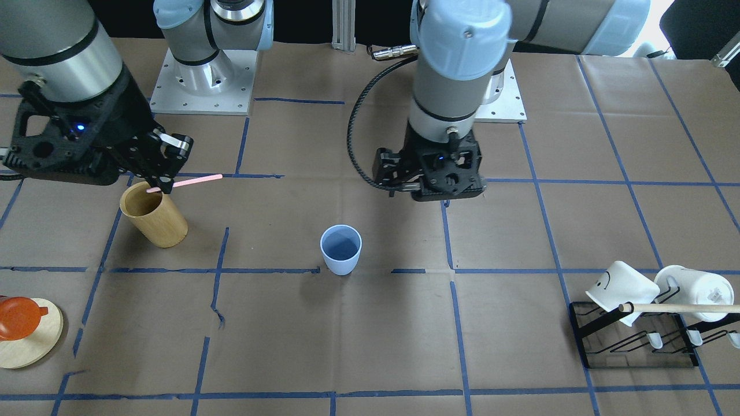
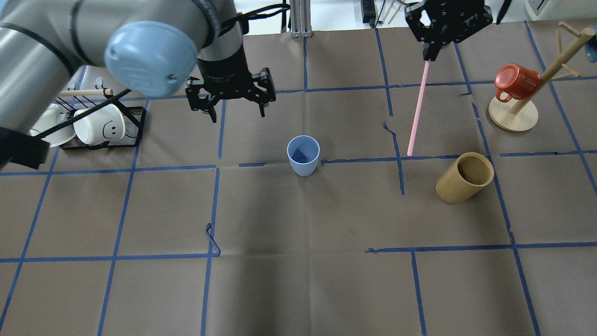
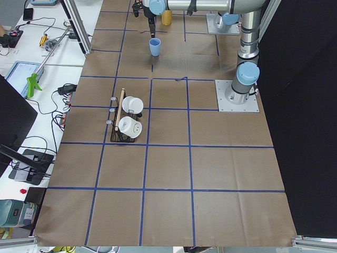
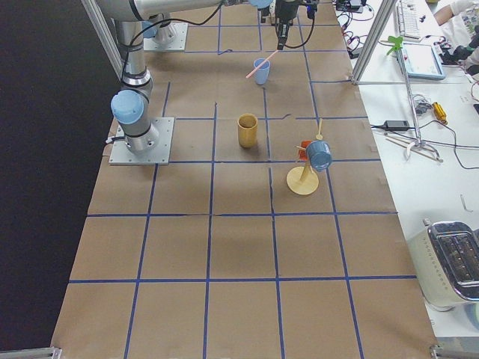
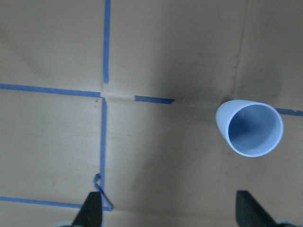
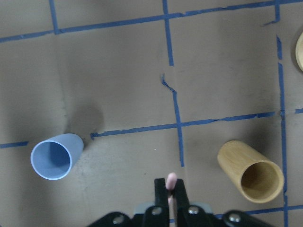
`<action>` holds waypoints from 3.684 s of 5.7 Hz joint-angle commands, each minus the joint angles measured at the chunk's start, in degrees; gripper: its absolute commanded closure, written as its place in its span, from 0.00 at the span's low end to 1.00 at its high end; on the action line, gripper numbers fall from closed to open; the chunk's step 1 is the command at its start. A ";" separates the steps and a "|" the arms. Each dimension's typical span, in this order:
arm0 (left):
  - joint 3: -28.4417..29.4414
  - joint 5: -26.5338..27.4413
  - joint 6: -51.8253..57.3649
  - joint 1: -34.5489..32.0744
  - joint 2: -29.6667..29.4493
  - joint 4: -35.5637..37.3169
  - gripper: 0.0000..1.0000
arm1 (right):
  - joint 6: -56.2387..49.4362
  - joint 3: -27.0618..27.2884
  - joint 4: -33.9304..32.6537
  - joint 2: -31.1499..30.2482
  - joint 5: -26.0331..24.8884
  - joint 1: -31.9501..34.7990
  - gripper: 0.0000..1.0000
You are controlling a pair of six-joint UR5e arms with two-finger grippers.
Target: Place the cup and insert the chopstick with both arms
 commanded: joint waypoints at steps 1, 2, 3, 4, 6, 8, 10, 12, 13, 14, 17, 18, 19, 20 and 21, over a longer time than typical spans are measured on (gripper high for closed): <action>-0.26 -0.21 13.26 6.86 9.49 -7.94 0.02 | 11.11 -7.95 -2.22 8.05 -0.11 8.09 0.91; -1.48 -0.64 13.84 7.93 11.80 -6.14 0.01 | 15.17 -9.55 -5.11 11.31 -0.11 10.56 0.91; -2.97 -0.73 14.02 10.90 10.43 -3.43 0.01 | 19.21 -9.57 -8.97 13.87 -0.11 13.20 0.91; -5.42 -0.91 14.02 11.27 10.68 -1.23 0.01 | 21.08 -9.48 -10.40 15.20 -0.11 14.88 0.91; -6.59 0.05 13.93 10.75 11.91 -0.23 0.01 | 20.66 -8.43 -10.85 16.61 -1.59 15.16 0.91; -6.50 -0.55 14.02 11.01 11.83 -0.50 0.01 | 20.22 -2.75 -15.21 16.97 -1.78 15.16 0.91; -6.50 -0.56 14.02 10.84 11.74 -0.50 0.01 | 17.78 0.89 -20.33 17.05 -1.78 15.16 0.01; -6.50 -0.38 13.93 11.19 11.82 -0.50 0.01 | 16.36 0.72 -18.07 14.44 -1.78 14.11 0.00; -6.50 -0.38 13.93 11.02 11.82 -0.59 0.01 | 13.13 1.06 -13.62 10.85 -1.96 13.76 0.00; -6.50 -0.30 13.93 11.10 11.82 -0.59 0.01 | 10.31 1.07 -9.31 7.86 -1.96 11.75 0.00; -6.59 -0.12 13.93 10.93 12.00 -0.68 0.01 | -7.51 5.69 2.06 -3.04 -2.13 0.61 0.00; -6.59 -0.12 13.93 10.93 12.00 -0.76 0.01 | -8.17 11.38 1.72 -6.99 -1.87 -3.00 0.00; -6.59 -0.12 13.93 10.93 12.00 -0.76 0.01 | -6.87 16.57 -0.11 -10.77 -1.61 -3.47 0.00; -6.59 -0.12 14.02 10.84 12.00 -0.76 0.01 | -5.38 19.76 -2.56 -12.37 -1.00 -3.39 0.00; -6.59 -0.12 13.93 10.84 12.00 -0.85 0.01 | -5.27 20.57 -3.29 -12.82 -0.91 -3.38 0.00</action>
